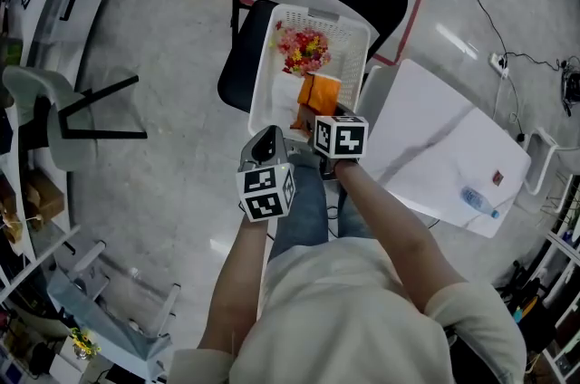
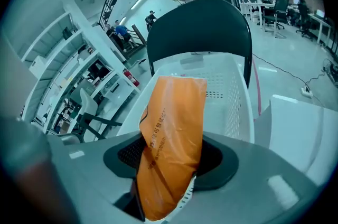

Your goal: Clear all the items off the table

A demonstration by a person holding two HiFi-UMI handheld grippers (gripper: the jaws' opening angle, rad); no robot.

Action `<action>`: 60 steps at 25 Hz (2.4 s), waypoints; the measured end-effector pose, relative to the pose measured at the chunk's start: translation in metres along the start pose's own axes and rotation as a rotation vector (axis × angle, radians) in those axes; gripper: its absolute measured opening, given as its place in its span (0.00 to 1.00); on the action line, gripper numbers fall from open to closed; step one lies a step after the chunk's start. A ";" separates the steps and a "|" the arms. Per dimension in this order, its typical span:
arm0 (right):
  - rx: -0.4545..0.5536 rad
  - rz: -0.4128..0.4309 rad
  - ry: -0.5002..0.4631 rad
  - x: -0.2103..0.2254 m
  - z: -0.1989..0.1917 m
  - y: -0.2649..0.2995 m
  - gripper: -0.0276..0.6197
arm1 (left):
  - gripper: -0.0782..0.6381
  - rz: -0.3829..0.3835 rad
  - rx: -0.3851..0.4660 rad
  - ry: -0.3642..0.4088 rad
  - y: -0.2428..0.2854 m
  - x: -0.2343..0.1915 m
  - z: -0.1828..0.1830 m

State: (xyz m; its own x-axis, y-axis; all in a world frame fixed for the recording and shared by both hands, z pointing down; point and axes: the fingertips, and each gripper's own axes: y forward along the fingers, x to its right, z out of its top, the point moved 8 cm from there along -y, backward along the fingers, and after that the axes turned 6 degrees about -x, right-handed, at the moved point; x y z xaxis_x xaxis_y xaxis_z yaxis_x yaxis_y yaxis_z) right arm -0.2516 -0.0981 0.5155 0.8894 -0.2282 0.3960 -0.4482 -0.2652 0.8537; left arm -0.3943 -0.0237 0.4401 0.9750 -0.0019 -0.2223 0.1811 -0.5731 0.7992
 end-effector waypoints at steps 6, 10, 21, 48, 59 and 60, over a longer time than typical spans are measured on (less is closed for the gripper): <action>-0.050 0.001 0.006 0.002 -0.003 0.034 0.42 | 0.12 -0.002 -0.019 -0.006 0.015 -0.011 0.000; -0.089 -0.013 0.001 0.000 -0.007 0.053 0.43 | 0.12 -0.001 -0.025 -0.008 0.023 -0.020 0.000; -0.156 -0.063 0.004 0.002 -0.011 0.088 0.44 | 0.12 -0.004 -0.027 -0.023 0.038 -0.035 0.000; -0.091 -0.045 0.015 -0.011 -0.007 0.072 0.53 | 0.12 -0.015 -0.013 -0.021 0.030 -0.035 -0.004; -0.032 -0.036 0.031 -0.011 -0.007 0.041 0.43 | 0.12 -0.024 0.003 -0.004 0.021 -0.023 -0.002; -0.025 -0.039 0.030 -0.011 -0.006 0.038 0.41 | 0.12 -0.025 0.004 -0.002 0.020 -0.021 -0.002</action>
State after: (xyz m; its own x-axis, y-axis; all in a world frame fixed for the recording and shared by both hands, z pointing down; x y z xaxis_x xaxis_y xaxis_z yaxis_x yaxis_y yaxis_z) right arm -0.2777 -0.0995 0.5454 0.9085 -0.1897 0.3723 -0.4114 -0.2498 0.8766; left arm -0.4112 -0.0333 0.4620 0.9700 0.0109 -0.2427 0.2044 -0.5766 0.7910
